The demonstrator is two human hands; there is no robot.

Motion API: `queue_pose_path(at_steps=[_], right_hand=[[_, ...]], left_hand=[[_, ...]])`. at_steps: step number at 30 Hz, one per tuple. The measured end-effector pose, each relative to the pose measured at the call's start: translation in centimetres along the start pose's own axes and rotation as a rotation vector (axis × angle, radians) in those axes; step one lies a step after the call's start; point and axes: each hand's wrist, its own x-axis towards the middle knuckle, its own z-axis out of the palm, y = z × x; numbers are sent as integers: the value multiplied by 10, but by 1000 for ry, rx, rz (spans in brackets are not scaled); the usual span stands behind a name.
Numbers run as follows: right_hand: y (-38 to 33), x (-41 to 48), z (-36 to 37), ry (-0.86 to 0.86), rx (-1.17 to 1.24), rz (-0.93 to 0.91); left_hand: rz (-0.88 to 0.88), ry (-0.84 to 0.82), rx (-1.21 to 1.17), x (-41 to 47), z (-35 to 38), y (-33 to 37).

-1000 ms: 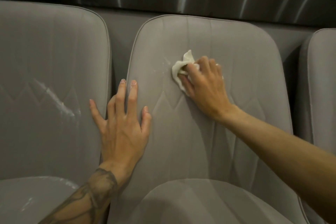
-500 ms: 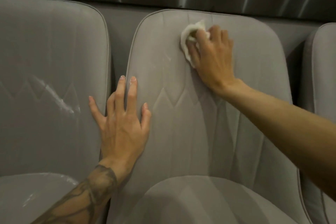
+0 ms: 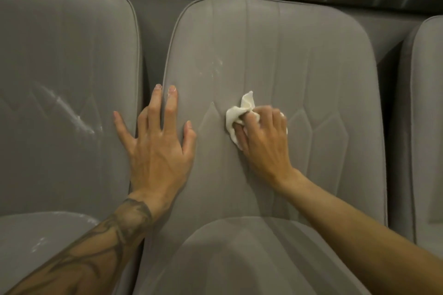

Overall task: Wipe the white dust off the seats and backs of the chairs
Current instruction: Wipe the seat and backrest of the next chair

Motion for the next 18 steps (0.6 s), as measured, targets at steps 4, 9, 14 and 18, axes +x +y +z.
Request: queue_pose_path(at_steps=[4,9,14,18], right_hand=[[-30,-67,2,-115,123,-215],[-25,-90,-2,-344,124,-564],[-31,-76,2,-170,141,-186],[-29,-84,-4,-272,135,-441]], left_hand=[[4,7,-2,-1,1,-1],[1,5,11,-1,0,0],[6,0,10,-1,0,0],[5,2,14,-1,-1,0]])
